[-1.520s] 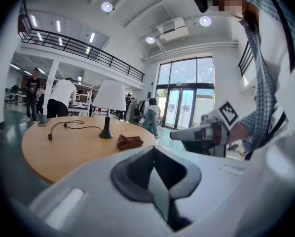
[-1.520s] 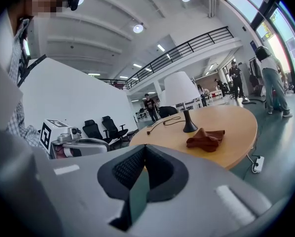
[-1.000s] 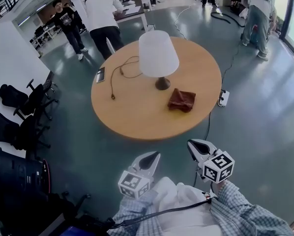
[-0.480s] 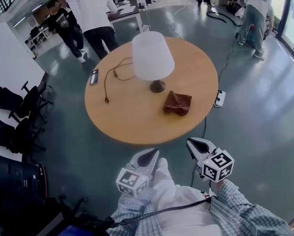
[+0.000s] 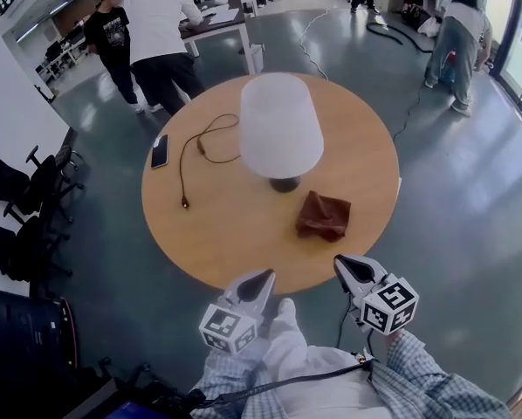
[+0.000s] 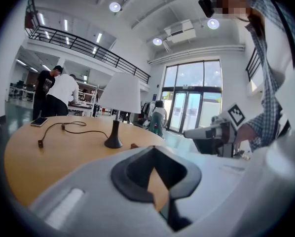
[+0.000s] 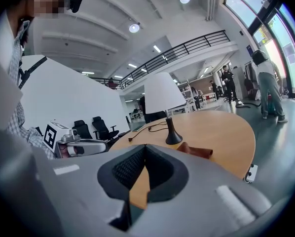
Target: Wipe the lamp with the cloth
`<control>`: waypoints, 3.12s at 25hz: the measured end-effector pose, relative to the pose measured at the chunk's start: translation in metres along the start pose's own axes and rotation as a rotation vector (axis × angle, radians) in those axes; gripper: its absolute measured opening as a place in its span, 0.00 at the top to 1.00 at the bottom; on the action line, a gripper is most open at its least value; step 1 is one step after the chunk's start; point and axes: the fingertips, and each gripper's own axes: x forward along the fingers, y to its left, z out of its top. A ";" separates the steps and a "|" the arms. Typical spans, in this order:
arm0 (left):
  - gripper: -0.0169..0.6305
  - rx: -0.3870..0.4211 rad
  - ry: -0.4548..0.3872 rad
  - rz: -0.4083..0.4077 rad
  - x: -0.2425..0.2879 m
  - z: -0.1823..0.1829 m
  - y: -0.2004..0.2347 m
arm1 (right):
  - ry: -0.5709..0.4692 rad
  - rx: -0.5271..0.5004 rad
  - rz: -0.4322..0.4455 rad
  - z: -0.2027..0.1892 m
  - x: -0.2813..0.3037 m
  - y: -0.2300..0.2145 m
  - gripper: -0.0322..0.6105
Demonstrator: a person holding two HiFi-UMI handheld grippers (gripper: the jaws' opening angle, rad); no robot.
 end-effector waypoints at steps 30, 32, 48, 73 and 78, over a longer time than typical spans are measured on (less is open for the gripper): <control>0.97 -0.241 -0.075 -0.149 0.117 0.060 0.127 | 0.064 -0.038 -0.058 0.063 0.130 -0.099 0.95; 0.97 -0.313 -0.123 -0.209 0.122 0.066 0.124 | 0.070 -0.038 -0.046 0.064 0.133 -0.101 0.95; 0.58 -0.694 -0.331 -0.361 0.147 0.106 0.113 | 0.479 -0.329 0.110 -0.022 0.147 -0.099 0.81; 0.76 -0.678 -0.470 -0.432 0.143 0.136 0.101 | 0.757 -0.552 0.264 -0.099 0.156 -0.078 0.83; 0.76 -0.678 -0.469 -0.431 0.143 0.133 0.102 | 0.658 -0.371 0.192 -0.077 0.152 -0.093 0.84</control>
